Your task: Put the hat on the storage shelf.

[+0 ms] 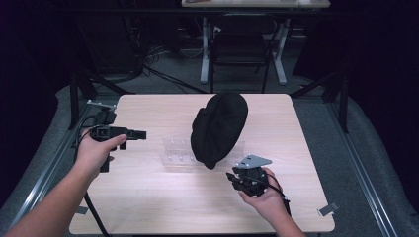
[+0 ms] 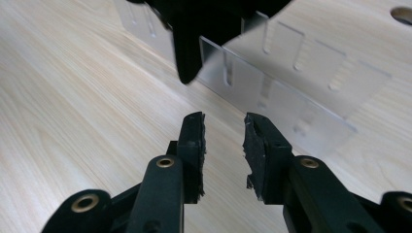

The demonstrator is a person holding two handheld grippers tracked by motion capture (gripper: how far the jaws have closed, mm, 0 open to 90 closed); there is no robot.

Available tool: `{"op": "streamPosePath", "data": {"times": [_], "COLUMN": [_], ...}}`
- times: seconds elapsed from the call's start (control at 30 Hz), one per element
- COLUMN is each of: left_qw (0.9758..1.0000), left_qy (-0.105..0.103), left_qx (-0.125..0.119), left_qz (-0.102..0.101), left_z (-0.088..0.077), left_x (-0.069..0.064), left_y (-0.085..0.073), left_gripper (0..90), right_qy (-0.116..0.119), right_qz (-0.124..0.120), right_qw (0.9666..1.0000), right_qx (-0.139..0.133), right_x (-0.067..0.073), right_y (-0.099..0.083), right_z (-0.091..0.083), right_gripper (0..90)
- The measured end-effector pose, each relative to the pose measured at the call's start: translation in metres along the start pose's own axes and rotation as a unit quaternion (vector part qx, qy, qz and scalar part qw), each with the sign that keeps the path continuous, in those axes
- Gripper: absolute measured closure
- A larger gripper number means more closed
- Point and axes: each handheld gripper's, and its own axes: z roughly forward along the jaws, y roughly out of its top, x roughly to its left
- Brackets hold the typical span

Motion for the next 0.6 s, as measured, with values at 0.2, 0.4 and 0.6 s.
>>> {"op": "streamPosePath", "data": {"times": [0.2,0.4,0.6], "left_qw": [0.9994,0.9969,0.9949], "left_qy": [0.030,0.057,0.072], "left_qx": [0.003,0.017,0.018], "left_qz": [0.019,0.050,0.068], "left_z": [0.004,0.012,0.019], "left_x": [0.008,0.011,0.017], "left_y": [-0.012,-0.027,-0.044], "left_gripper": [52.6,57.1,55.7], "right_qy": [-0.007,-0.016,-0.032], "right_qz": [0.019,0.025,0.019], "right_qw": [0.9998,0.9995,0.9992], "right_qx": [-0.001,-0.005,-0.011], "right_x": [-0.011,-0.015,-0.020], "right_y": [-0.012,-0.025,-0.040], "right_z": [-0.005,-0.011,-0.018], "right_gripper": [64.8,62.6,61.7]}}
